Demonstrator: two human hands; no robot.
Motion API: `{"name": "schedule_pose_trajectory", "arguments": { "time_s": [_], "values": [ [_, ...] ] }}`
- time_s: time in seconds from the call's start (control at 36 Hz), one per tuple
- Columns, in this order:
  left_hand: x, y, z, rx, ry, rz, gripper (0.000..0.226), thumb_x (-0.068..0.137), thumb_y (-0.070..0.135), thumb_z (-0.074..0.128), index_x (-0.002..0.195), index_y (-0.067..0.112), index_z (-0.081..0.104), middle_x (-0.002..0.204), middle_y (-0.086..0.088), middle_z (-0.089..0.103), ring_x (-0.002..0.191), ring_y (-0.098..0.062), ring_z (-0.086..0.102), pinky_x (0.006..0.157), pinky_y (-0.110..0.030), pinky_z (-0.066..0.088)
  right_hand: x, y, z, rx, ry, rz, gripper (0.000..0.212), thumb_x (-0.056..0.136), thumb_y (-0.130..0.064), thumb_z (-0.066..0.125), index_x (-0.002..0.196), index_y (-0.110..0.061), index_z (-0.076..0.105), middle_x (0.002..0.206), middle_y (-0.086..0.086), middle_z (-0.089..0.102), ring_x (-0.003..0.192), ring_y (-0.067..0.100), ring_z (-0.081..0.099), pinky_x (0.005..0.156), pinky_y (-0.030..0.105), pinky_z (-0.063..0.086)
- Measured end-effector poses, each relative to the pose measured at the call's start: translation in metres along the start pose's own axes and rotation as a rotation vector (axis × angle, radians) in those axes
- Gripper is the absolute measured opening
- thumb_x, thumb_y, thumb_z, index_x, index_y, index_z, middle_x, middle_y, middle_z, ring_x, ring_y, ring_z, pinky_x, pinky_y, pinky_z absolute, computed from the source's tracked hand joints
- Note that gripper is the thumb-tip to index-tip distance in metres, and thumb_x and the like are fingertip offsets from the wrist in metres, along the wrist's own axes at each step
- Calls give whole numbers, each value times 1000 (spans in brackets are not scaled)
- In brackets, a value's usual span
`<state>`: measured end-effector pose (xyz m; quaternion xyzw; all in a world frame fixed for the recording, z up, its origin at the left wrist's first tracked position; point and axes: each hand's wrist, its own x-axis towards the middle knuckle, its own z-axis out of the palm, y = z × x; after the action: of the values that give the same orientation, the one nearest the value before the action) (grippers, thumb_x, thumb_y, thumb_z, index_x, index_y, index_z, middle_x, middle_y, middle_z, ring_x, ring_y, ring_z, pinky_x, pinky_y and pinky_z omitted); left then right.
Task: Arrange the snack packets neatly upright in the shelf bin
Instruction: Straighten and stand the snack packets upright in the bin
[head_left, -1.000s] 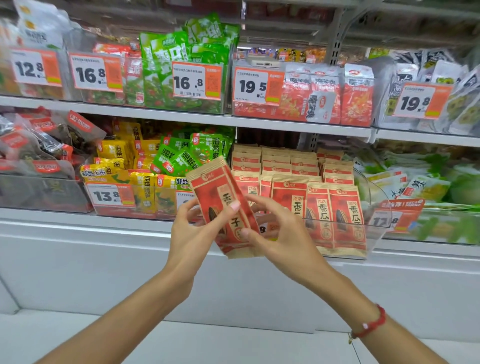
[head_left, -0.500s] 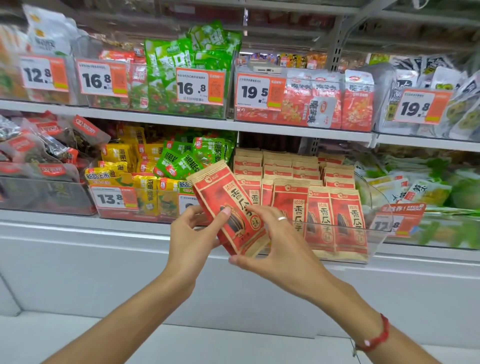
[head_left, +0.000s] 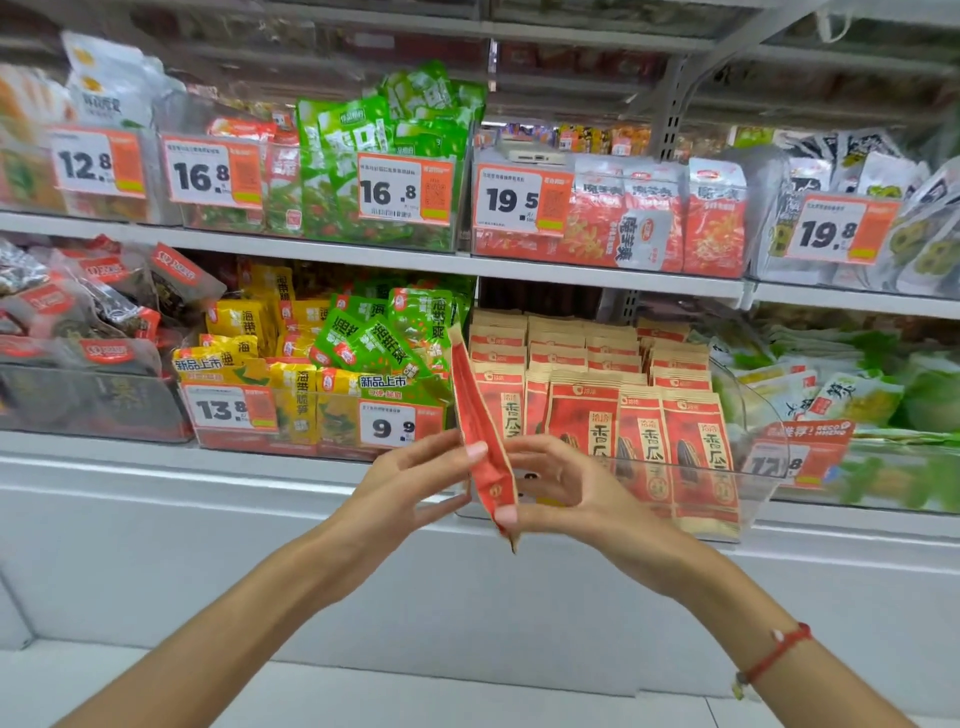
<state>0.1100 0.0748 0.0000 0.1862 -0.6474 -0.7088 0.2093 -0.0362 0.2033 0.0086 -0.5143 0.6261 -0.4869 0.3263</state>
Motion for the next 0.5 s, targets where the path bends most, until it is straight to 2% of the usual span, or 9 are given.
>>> {"name": "schedule_pose_trajectory", "arguments": {
  "time_s": [0.06,0.14,0.19,0.28,0.33,0.39,0.44,0.5],
  "values": [
    [0,-1,-2,12,-5,4,48,71,30,78,117,21,68,115,3,71,108,-9,66,78,-18,54,-1,-1,1,-12,-21,4,44,79,-38,71,121,-32,57,121,-15,63,109,-1,61,89,19,51],
    [0,-6,-5,142,39,-1,74,53,41,85,122,24,64,120,7,68,109,-8,66,94,-31,52,-2,-5,4,-71,66,-21,35,80,-53,57,112,-39,59,110,-26,63,102,-11,59,81,8,48],
    [-2,-8,-3,227,51,-8,81,46,46,85,122,29,63,119,12,67,107,-6,66,99,-34,50,-1,-5,4,-105,157,-75,28,80,-51,57,106,-42,59,105,-28,64,99,-14,59,76,5,47],
    [-3,-10,2,240,74,-22,89,41,49,85,124,28,61,117,13,68,103,-5,67,98,-35,51,0,-3,1,-75,271,-139,21,83,-40,64,104,-38,64,103,-19,69,96,-6,63,74,12,52],
    [-2,-10,3,256,107,-19,90,40,51,84,124,29,61,116,15,68,102,-3,67,98,-35,51,1,-2,1,-29,286,-146,21,86,-32,65,108,-33,66,103,-14,71,95,-1,66,76,19,56],
    [-1,-12,4,241,157,-12,83,42,49,86,119,30,63,113,16,69,99,-1,68,97,-33,51,1,-1,4,8,283,-144,20,89,-28,63,107,-36,64,99,-16,72,93,-2,67,73,16,54],
    [0,-13,6,181,234,-8,71,45,45,88,111,30,66,108,15,71,95,0,68,90,-28,53,2,1,6,1,244,-145,22,91,-24,62,107,-39,62,97,-21,71,92,-4,66,72,14,53],
    [3,-11,6,94,314,-2,68,47,43,94,108,27,67,104,13,72,93,0,69,80,-24,54,3,4,9,-74,194,-136,31,89,-23,65,114,-40,59,105,-21,69,98,-3,65,80,17,53]
  ]
}}
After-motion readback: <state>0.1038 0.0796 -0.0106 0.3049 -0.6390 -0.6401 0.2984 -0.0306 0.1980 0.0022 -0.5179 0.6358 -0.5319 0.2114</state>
